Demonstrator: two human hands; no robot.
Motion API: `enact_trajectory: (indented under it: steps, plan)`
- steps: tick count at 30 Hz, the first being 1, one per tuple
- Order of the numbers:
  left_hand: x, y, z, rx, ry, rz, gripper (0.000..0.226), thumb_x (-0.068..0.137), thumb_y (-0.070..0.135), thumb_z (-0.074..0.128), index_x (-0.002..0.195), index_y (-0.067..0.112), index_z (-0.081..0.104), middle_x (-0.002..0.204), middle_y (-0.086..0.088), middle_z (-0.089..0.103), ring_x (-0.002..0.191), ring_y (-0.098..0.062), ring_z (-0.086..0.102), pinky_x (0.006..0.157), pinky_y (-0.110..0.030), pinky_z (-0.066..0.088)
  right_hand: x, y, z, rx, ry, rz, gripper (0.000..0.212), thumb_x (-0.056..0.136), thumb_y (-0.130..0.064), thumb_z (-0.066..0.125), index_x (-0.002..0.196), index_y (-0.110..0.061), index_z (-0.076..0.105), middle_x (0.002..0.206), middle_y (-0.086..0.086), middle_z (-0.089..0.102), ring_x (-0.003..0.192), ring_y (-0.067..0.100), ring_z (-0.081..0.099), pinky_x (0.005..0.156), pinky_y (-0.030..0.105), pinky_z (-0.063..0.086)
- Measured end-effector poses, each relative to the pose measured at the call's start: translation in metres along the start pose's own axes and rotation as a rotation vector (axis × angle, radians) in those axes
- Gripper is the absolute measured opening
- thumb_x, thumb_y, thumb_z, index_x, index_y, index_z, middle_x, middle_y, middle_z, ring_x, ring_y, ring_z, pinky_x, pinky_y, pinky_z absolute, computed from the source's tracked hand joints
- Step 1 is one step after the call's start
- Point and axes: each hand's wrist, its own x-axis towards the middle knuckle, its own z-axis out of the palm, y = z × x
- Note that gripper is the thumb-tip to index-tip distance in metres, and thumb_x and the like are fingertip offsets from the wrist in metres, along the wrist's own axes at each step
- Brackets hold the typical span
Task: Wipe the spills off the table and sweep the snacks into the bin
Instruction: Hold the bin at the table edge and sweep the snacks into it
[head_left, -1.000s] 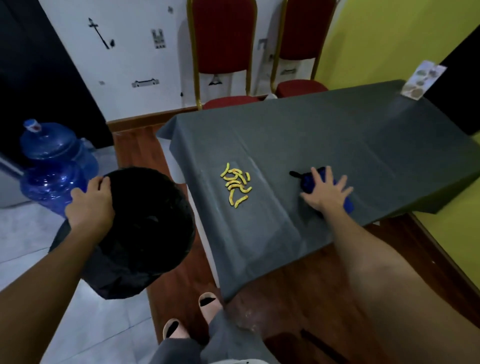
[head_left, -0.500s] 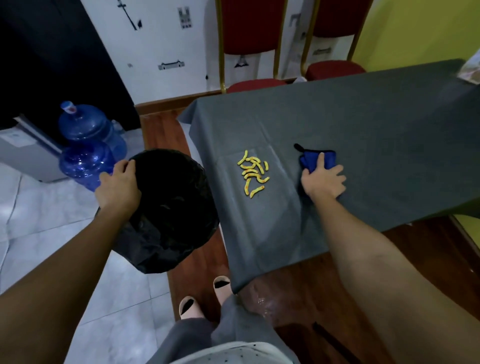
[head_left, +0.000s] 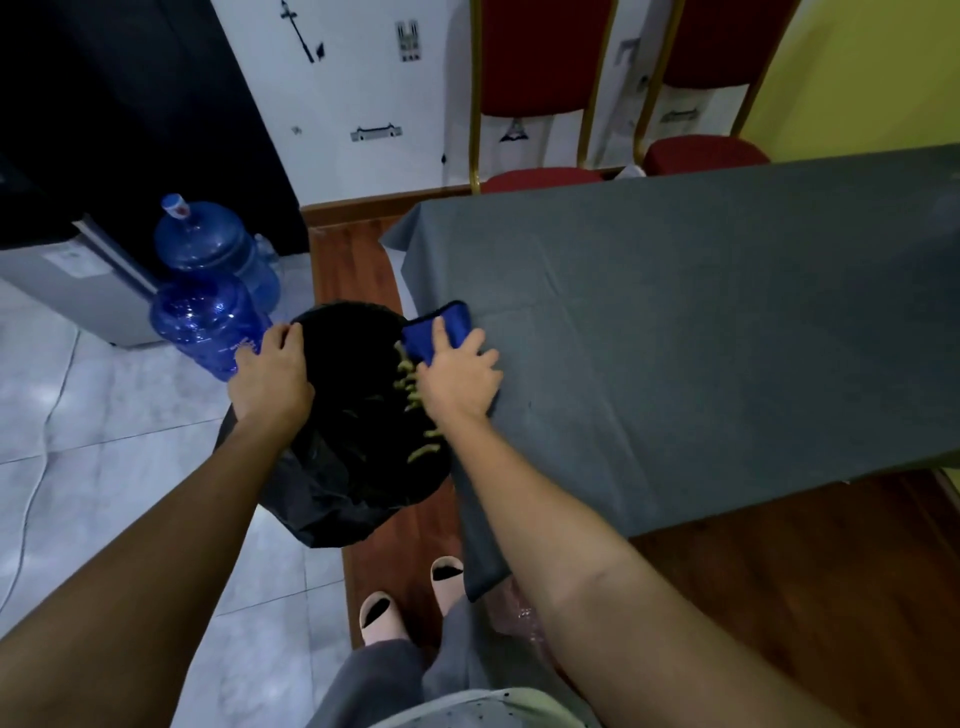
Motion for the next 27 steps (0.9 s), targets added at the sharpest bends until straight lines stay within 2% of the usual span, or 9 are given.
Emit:
enact_trajectory:
  steps: [5,8,11,14,18,21,24,26,27]
  plan:
    - [-0.003,-0.001,0.003,-0.005,-0.008,-0.009,0.067,0.082,-0.002,0.054,0.143,0.012,0.031,0.148,-0.008,0.029,0.114,-0.048,0.039,0.080,-0.055,0.045,-0.048,-0.034,0.022,0.115,-0.169,-0.169,0.055,0.093,-0.037,0.050,0.145,-0.030,0.033,0.131,0.014,0.036,0.108,0.039,0.047,0.084,0.045,0.043]
    - [0.002,-0.005,-0.001,-0.002,-0.003,-0.017,0.067,0.082,-0.003,0.054,0.143,0.012,0.031,0.149,-0.007,0.029,0.115,-0.048,0.039,0.081,-0.055,0.045,-0.044,-0.029,-0.002,0.240,-0.106,-0.142,0.054,0.092,-0.037,0.048,0.145,-0.034,0.035,0.130,0.013,0.039,0.108,0.038,0.048,0.087,0.045,0.043]
    - [-0.001,-0.008,0.002,-0.009,-0.016,-0.029,0.067,0.082,-0.003,0.054,0.143,0.012,0.030,0.149,-0.007,0.029,0.115,-0.047,0.038,0.081,-0.055,0.045,-0.018,0.008,-0.031,0.229,-0.012,-0.079,0.054,0.092,-0.037,0.048,0.145,-0.035,0.036,0.128,0.014,0.041,0.108,0.039,0.050,0.091,0.046,0.043]
    - [-0.003,-0.009,0.003,-0.005,-0.005,-0.038,0.066,0.083,-0.001,0.052,0.143,0.013,0.030,0.149,-0.006,0.029,0.114,-0.047,0.039,0.079,-0.053,0.045,0.017,0.068,-0.053,0.102,0.092,0.047,0.055,0.092,-0.040,0.049,0.144,-0.034,0.035,0.132,0.015,0.039,0.111,0.041,0.048,0.091,0.047,0.044]
    - [-0.003,-0.009,0.000,0.000,0.009,-0.024,0.065,0.084,-0.001,0.051,0.144,0.012,0.029,0.147,-0.007,0.030,0.113,-0.046,0.039,0.078,-0.053,0.046,0.043,0.144,-0.066,-0.049,0.133,0.232,0.055,0.092,-0.039,0.050,0.144,-0.031,0.036,0.137,0.018,0.035,0.116,0.042,0.044,0.093,0.048,0.043]
    - [-0.004,-0.010,0.000,-0.005,0.021,-0.005,0.066,0.083,-0.002,0.052,0.143,0.012,0.028,0.147,-0.007,0.030,0.113,-0.046,0.040,0.076,-0.051,0.046,0.048,0.176,-0.066,-0.082,0.070,0.317,0.057,0.095,-0.042,0.043,0.149,-0.032,0.027,0.140,0.019,0.031,0.119,0.043,0.040,0.098,0.051,0.037]
    - [-0.006,-0.020,0.000,0.005,0.023,-0.009,0.067,0.083,-0.002,0.053,0.143,0.013,0.029,0.147,-0.006,0.031,0.112,-0.044,0.040,0.075,-0.051,0.046,0.047,0.163,-0.061,-0.166,0.021,0.393,0.067,0.094,-0.051,0.039,0.152,-0.029,0.015,0.151,0.024,0.020,0.130,0.047,0.028,0.106,0.058,0.022]
    - [-0.009,-0.029,0.000,0.008,0.025,-0.013,0.067,0.082,-0.002,0.054,0.143,0.013,0.030,0.147,-0.005,0.031,0.112,-0.043,0.041,0.075,-0.051,0.046,0.041,0.133,-0.053,-0.182,0.072,0.347,0.079,0.090,-0.051,0.046,0.153,-0.021,0.009,0.157,0.026,0.004,0.142,0.047,0.008,0.110,0.064,0.009]
    - [-0.011,-0.034,-0.001,0.009,0.029,-0.014,0.067,0.083,-0.001,0.053,0.143,0.014,0.030,0.147,-0.004,0.032,0.111,-0.043,0.041,0.074,-0.050,0.045,0.036,0.113,-0.047,-0.142,0.113,0.249,0.082,0.089,-0.048,0.050,0.153,-0.016,0.010,0.157,0.026,0.002,0.144,0.045,0.003,0.111,0.064,0.006]
